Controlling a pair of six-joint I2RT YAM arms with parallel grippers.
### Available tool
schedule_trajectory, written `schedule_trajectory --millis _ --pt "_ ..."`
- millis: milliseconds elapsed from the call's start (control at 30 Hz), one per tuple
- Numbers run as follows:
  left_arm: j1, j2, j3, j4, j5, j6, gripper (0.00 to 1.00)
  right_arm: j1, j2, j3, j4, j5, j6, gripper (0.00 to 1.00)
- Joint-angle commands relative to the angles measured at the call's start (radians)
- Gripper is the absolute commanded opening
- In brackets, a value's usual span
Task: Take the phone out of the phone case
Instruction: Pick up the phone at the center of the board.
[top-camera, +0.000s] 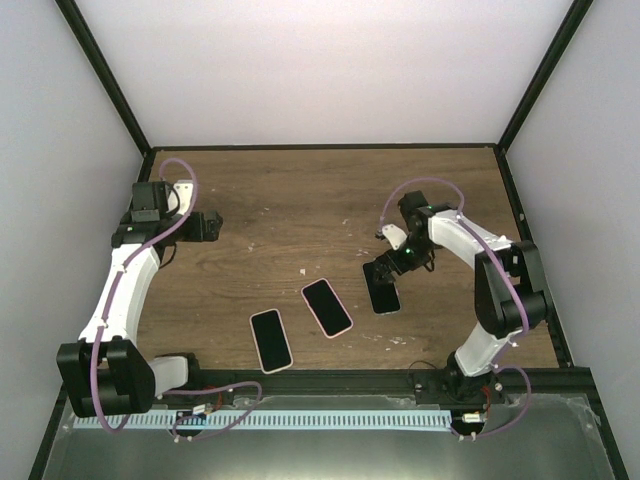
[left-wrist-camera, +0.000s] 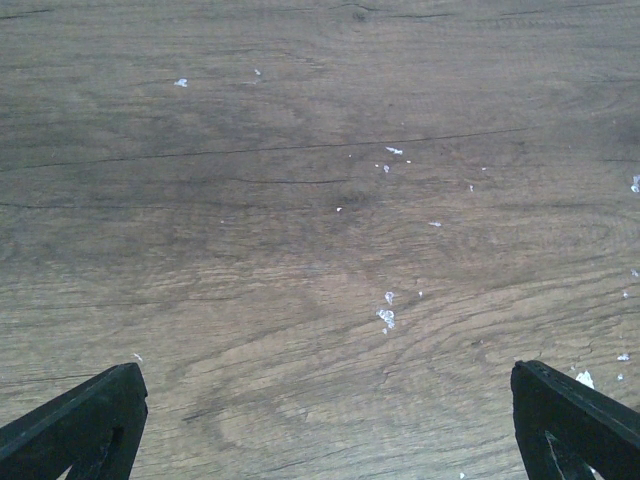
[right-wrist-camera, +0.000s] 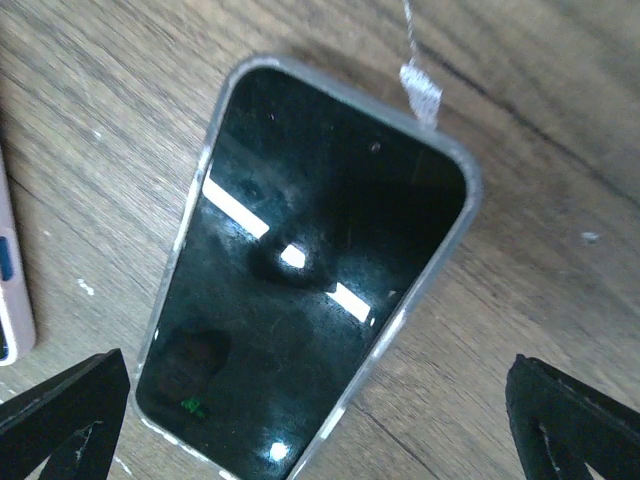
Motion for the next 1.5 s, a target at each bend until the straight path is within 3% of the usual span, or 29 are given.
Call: schedule_trajectory --millis 0,233,700,867,1067,1267,1367,1467 --pt "0.007 -0.009 0.002 0.008 0.015 -0.01 1.0 0.042 0.038 -0.023 0.011 0.052 0.032 1.0" --pt "0.008 -0.012 -0.013 0.014 0.02 -0.012 1.0 0.115 0.068 -0.027 0.038 0.049 0.055 1.0" --pt "0.008 -0.026 -0.038 0.03 0.017 -0.021 1.0 0.308 0.107 -0.086 0.168 0.255 0.1 1.0" --pt "0.007 -0.032 -0.044 0.036 0.004 -0.021 1.0 0.309 0.11 -0.114 0.21 0.32 0.078 0.98" --pt "0.007 -0.034 -0.055 0.044 -0.002 -0.015 1.0 0.278 0.127 -0.06 0.214 0.331 -0.04 0.79" --pt "0.006 -0.03 -0.051 0.063 0.002 0.001 1.0 0.221 0.155 -0.007 0.211 0.316 -0.207 0.73" --pt "0.006 -0.028 -0.053 0.082 -0.002 0.01 1.0 0.194 0.174 0.026 0.224 0.353 -0.253 0.73" --pt "0.006 -0.028 -0.054 0.1 -0.017 0.012 1.0 0.173 0.192 0.065 0.186 0.355 -0.206 0.87"
